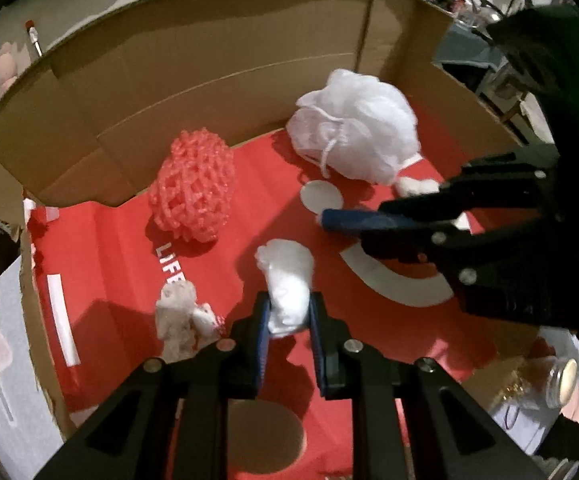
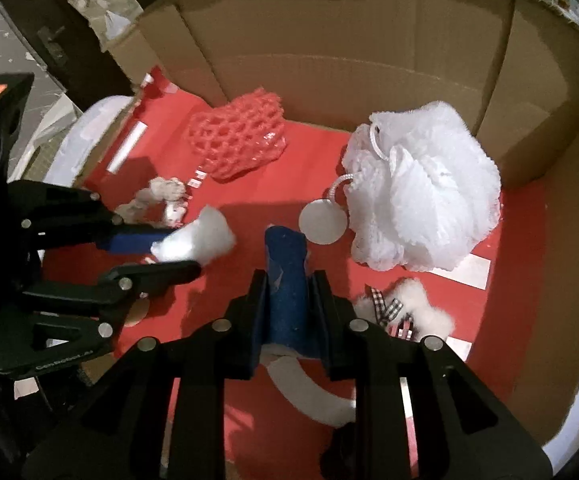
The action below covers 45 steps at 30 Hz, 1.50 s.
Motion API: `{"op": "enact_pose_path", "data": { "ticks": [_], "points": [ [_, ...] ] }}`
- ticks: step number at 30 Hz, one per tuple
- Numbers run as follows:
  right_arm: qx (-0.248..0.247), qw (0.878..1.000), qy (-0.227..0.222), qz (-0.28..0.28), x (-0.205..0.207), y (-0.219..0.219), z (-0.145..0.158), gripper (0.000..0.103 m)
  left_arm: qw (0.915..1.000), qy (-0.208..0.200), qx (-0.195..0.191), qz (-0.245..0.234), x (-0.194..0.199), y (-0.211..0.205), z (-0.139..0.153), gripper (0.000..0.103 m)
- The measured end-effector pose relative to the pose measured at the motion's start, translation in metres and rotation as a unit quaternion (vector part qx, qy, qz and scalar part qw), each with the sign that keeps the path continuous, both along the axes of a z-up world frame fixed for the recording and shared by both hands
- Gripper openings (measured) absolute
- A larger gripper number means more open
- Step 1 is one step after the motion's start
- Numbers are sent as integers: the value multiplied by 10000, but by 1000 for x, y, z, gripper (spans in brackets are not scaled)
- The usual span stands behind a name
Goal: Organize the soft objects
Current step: 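Lower both items into the box and open both grippers, then move both tools back toward the remaining items on the table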
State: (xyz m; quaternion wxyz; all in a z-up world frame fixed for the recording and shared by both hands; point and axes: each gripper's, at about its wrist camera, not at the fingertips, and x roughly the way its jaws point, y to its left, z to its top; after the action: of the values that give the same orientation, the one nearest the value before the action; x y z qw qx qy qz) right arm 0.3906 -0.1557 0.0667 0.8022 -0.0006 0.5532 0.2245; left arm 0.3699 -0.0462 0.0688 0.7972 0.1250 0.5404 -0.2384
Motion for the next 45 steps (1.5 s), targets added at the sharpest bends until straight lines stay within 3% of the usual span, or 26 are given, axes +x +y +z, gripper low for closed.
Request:
{"op": "enact_pose_path", "data": {
  "ticks": [13,20,25,28,31,38,45],
  "points": [
    [-22,9999,149,14,4,3,-8,22,10000,48,31,59,9,6,-15,22],
    [-90,9998,134,79,3,5,-6,22,10000,22,14,29,10,8,-13,29],
    [-93,9999,132,60,2,11,-8,23,10000,-44,6,12,6,7,-14,42],
    [-91,9999,115,36,3,10,-8,31,9999,-110,8,-18,1,9,-13,45],
    [-83,10000,-36,-27,-2,7,-4,71,9999,-162,-20,-1,-4,10,-9,51],
    [-137,9989,-392,-206,-22,-3,25,71,9986,-478,-225,43,-35,20,15,69],
    [-131,9925,-1124,-469,-82,-18,83,72,9893,-1215,-756,280,-95,41,71,93]
  ]
}}
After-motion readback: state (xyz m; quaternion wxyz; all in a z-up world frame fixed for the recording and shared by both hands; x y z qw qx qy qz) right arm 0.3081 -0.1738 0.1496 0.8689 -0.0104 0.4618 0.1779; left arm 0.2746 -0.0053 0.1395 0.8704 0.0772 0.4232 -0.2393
